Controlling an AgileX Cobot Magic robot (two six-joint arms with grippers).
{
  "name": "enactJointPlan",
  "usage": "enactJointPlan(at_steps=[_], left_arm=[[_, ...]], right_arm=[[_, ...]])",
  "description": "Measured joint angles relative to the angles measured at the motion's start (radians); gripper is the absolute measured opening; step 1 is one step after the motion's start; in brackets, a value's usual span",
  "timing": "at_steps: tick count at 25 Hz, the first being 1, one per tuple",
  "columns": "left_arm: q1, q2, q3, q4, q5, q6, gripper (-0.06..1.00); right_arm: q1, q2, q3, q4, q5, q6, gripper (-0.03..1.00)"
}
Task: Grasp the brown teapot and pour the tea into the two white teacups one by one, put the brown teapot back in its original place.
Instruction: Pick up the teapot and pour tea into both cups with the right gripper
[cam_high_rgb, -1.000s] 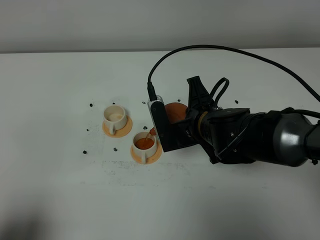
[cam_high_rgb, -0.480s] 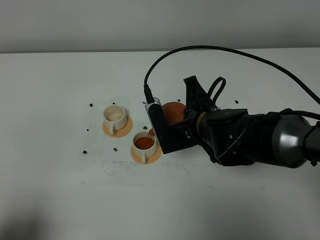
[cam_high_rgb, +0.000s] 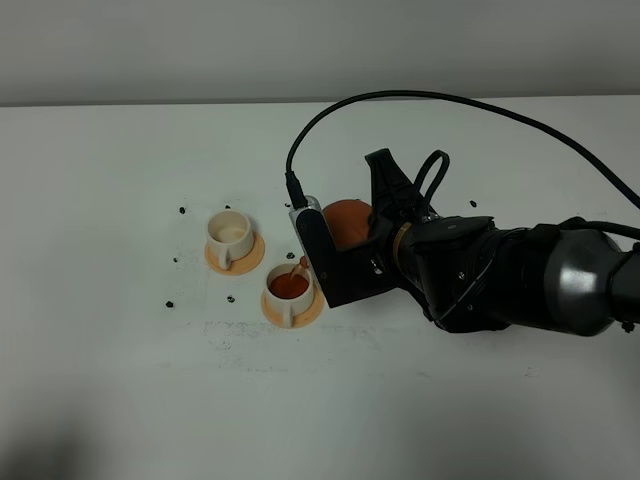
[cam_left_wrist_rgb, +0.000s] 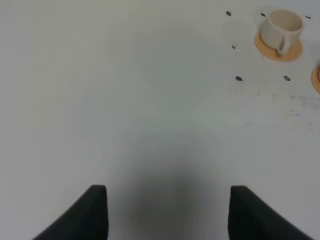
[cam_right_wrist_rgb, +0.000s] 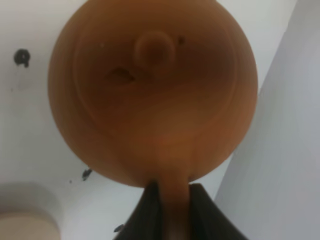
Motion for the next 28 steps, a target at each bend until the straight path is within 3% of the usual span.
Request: enactJointPlan(at_steps=[28], left_arm=[[0.0,0.0,0.0,0.0,0.0,-0.001,0.5]], right_arm=[[0.0,0.0,0.0,-0.048,0.005,0.0,0.08]])
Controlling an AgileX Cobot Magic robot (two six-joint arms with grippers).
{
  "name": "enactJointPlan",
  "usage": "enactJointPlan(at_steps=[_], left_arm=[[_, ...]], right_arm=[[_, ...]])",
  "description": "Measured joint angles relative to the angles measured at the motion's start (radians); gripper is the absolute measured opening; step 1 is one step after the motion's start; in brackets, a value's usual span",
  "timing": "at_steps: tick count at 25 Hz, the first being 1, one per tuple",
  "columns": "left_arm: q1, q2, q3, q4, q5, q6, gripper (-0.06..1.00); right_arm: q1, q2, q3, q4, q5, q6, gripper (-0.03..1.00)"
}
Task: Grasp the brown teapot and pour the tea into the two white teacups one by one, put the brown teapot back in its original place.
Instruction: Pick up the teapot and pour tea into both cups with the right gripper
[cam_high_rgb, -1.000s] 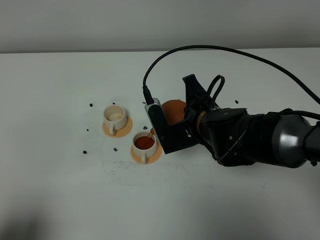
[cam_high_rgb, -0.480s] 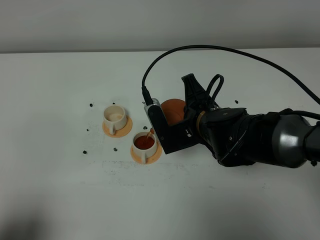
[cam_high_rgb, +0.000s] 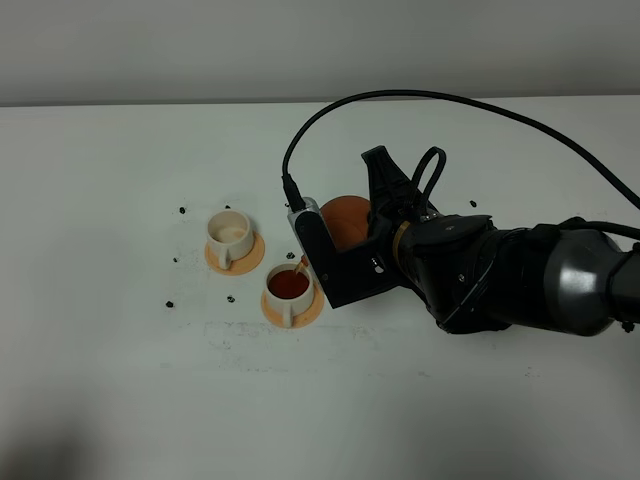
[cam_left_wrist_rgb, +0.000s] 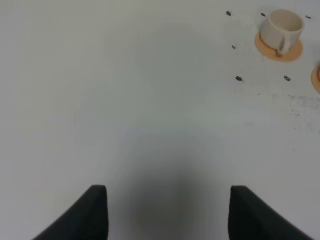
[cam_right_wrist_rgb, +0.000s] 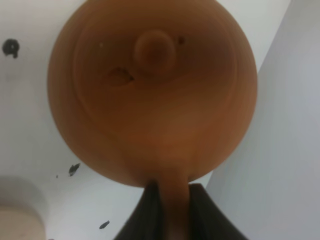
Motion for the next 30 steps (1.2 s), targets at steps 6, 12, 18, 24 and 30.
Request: enactJointPlan(at_steps=[6,12,18,24,30], left_arm=[[0.0,0.0,0.0,0.0,0.0,0.0,0.5],[0.0,0.0,0.0,0.0,0.0,0.0,0.5],[0.0,0.0,0.0,0.0,0.0,0.0,0.5],[0.0,0.0,0.0,0.0,0.0,0.0,0.5],[0.0,0.0,0.0,0.0,0.0,0.001,0.5]], right_arm=[[0.0,0.0,0.0,0.002,0.0,0.0,0.08],[0.0,0.0,0.0,0.085,-0.033,0.0,0.08],[0.001,0.0,0.0,0.139,-0.053,0.0,0.08],[0.001,-0.048,-0.001,0.226,-0.038,0.0,0.08],[0.001,-0.125,-0.002,0.516,0.018,-0.011,0.08]])
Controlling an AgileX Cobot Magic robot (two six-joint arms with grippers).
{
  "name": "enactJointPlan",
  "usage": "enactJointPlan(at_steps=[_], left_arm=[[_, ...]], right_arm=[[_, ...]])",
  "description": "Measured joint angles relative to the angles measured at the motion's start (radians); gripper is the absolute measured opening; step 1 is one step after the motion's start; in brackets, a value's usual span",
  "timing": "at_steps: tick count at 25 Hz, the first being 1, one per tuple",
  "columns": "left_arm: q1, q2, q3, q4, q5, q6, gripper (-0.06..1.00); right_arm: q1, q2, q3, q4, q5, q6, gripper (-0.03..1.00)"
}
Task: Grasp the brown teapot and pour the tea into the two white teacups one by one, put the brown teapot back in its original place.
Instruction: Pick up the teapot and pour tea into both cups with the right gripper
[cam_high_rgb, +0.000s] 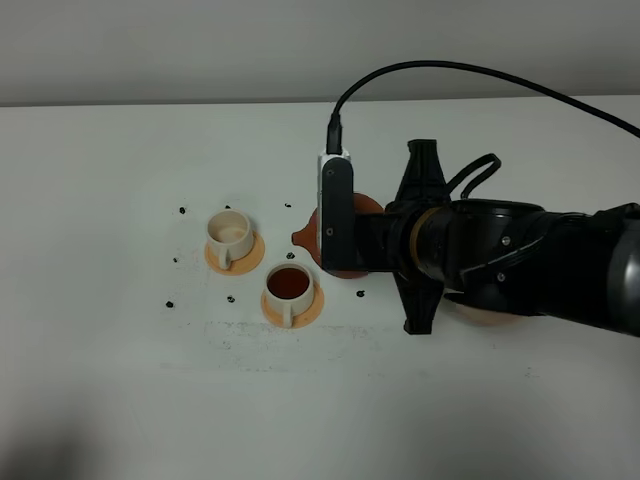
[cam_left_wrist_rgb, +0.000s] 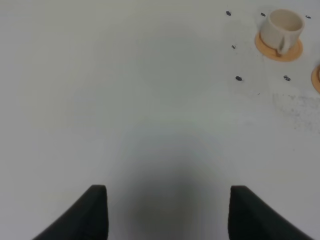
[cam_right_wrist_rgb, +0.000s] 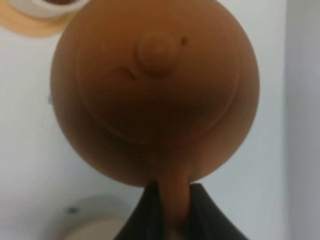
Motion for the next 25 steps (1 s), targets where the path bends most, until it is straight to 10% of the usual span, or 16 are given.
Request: enactJointPlan(at_steps=[8,25], left_arm=[[0.0,0.0,0.0,0.0,0.0,0.0,0.5],[0.0,0.0,0.0,0.0,0.0,0.0,0.5]], right_arm=[[-0.012,-0.01,-0.001,0.41,0.107,0.014,0.08],[-0.143,0.021,0.131,0.609,-0.089,0.067,0.08]])
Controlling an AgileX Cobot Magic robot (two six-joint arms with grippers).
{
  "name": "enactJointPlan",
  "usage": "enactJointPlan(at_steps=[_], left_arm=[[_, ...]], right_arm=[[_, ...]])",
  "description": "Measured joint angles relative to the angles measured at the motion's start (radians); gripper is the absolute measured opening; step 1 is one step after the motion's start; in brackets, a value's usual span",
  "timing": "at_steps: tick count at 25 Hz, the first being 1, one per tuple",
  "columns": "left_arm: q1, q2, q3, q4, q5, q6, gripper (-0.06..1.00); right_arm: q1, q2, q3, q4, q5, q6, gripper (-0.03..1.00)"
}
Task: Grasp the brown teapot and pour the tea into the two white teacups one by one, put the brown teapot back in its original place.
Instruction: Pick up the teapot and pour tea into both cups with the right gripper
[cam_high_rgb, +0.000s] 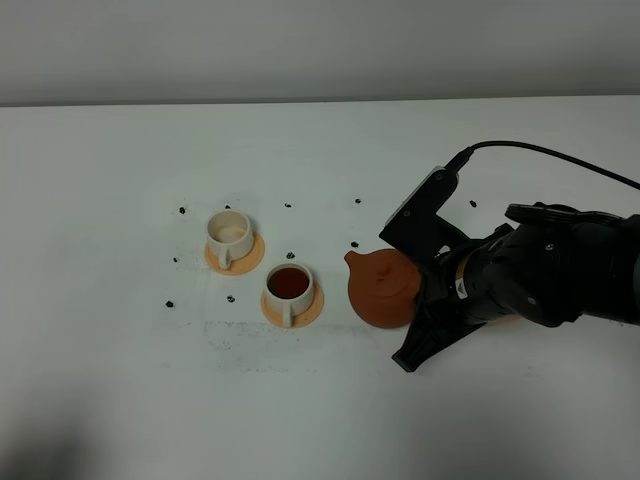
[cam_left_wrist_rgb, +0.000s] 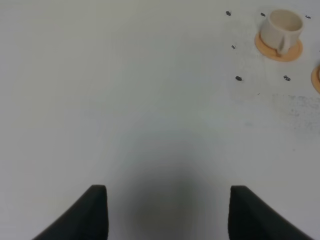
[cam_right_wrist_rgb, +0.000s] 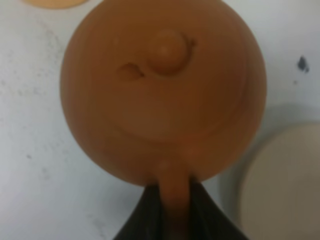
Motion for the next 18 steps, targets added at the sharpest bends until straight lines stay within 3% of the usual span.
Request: enactJointPlan(at_steps=[10,18], left_arm=[[0.0,0.0,0.0,0.0,0.0,0.0,0.5],[0.0,0.0,0.0,0.0,0.0,-0.001,0.5]], right_arm=[[0.0,0.058,-0.002,0.045,-0.05,0.0,0.08],[0.0,0.063,-0.187,-0.08,0.104,-0.003,0.08]])
